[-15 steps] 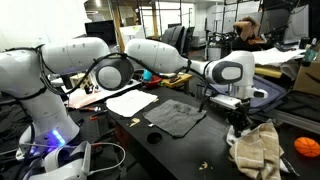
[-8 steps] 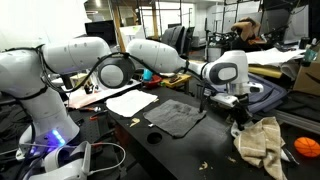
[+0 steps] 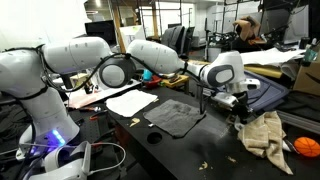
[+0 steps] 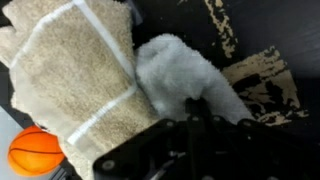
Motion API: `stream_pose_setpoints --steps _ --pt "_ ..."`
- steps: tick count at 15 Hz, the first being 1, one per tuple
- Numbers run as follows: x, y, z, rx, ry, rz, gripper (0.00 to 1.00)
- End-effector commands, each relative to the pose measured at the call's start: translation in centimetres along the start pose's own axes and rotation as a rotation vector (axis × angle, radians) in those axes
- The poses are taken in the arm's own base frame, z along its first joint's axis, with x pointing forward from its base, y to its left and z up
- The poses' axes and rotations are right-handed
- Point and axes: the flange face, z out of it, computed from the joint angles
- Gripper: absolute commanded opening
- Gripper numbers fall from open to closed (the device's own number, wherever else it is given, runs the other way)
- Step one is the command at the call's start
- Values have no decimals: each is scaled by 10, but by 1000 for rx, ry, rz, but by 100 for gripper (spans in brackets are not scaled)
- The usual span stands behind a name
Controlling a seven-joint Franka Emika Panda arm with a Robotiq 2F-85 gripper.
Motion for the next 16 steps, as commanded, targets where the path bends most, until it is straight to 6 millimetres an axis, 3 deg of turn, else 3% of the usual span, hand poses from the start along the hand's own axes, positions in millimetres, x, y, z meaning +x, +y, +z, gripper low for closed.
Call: stream_pose_setpoints --steps 1,2,3,4,8,12,14,16 --pt "4 -6 -1 73 61 2 1" --pt "6 -2 -6 92 63 -9 1" --pt "7 2 -12 119 52 -28 27" --pt "8 5 -17 153 38 -53 29" --pt "1 17 -44 292 -91 -171 57" --pt "5 42 -78 232 -136 -189 88" --pt "10 54 -90 172 -124 -214 99" --pt "11 62 -95 111 -127 -252 100"
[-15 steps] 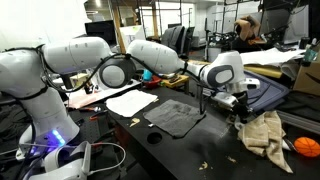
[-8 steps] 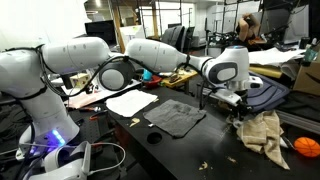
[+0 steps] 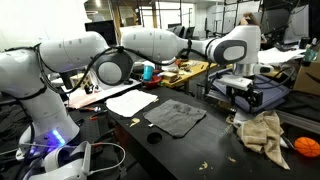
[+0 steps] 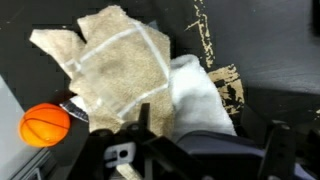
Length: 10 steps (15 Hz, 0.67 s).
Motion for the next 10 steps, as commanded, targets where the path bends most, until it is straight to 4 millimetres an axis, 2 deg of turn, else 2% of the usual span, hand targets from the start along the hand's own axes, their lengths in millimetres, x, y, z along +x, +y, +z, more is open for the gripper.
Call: stream_pose_setpoints --steps 1,5,10 --pt "-1 10 -15 -108 -44 -95 100" --pt "-9 16 5 -207 -140 -262 100" --pt "-19 27 33 -311 -223 -381 100"
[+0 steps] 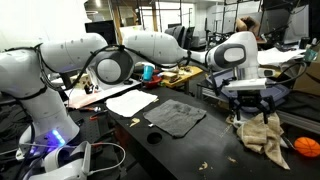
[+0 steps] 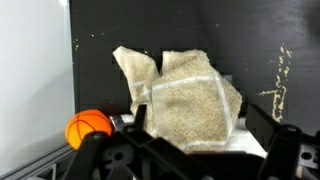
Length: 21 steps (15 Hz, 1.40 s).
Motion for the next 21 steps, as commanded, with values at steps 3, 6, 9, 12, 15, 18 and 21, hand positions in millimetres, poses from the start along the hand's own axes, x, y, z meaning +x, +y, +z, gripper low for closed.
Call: stream_pose_setpoints --steps 3,6,9,12,15,18,21 --pt "-6 -1 31 -77 -68 -94 100" --pt "-11 -2 44 -50 -75 -77 100" --pt "-13 -2 51 -53 -81 -59 100" --pt "-15 -2 59 -52 -83 -56 66" --pt "-16 -4 68 -48 -88 -63 42" --pt "-16 -8 77 -53 -98 -77 20" --pt "-17 -12 86 -51 -103 -86 0"
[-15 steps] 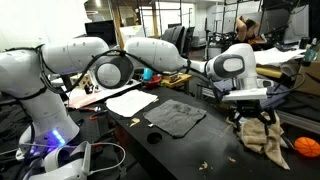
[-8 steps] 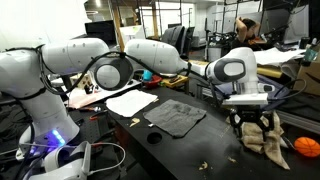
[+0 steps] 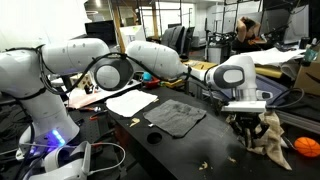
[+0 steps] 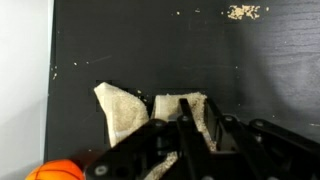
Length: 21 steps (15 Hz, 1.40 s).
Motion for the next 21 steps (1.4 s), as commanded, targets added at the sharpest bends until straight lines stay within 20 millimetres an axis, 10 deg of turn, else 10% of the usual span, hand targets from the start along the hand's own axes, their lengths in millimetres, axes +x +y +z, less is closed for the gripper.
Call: stream_pose_setpoints --steps 1,9,21 --pt "0 -1 9 -30 -14 -21 0" --pt "-16 13 -7 -19 -80 -60 1" --pt "-20 -13 -11 161 -197 -572 1"
